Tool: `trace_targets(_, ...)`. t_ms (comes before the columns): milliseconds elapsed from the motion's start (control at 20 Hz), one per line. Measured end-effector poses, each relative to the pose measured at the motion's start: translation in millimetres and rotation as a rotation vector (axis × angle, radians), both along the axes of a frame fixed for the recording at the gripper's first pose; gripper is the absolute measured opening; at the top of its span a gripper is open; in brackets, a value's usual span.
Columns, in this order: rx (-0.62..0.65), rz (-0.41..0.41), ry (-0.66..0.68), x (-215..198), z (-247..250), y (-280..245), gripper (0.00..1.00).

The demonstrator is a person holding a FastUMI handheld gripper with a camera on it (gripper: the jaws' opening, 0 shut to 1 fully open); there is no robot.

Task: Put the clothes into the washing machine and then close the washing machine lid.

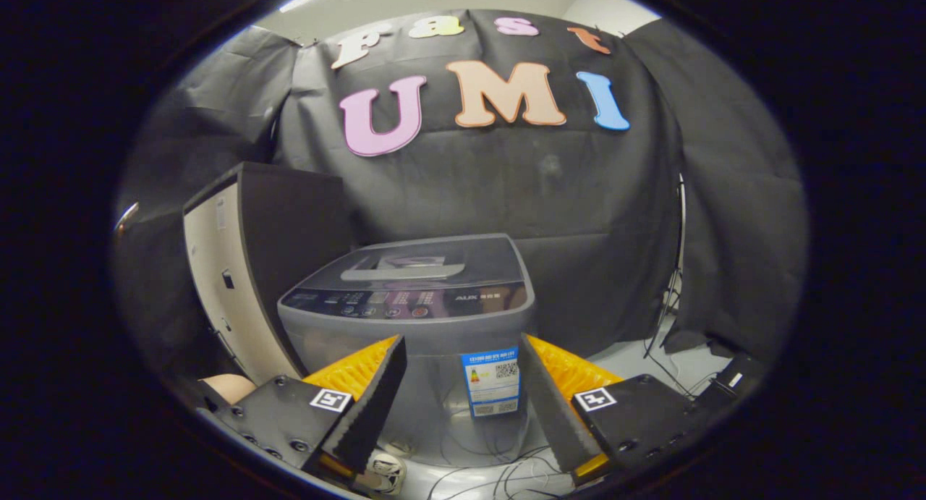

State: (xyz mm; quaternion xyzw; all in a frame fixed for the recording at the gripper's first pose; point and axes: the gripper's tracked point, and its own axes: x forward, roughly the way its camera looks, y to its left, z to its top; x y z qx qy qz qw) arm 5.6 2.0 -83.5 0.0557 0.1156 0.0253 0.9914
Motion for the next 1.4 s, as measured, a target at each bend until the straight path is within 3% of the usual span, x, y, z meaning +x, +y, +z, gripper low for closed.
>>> trace_targets(450,0.000,-0.009,-0.038,-21.8,12.2,-3.7,0.96)
trace_targets(800,-0.095,0.009,-0.115,-34.4,26.4,5.4,0.96)
trace_targets(1400,-0.084,0.003,-0.123,-39.5,26.9,3.6,0.97)
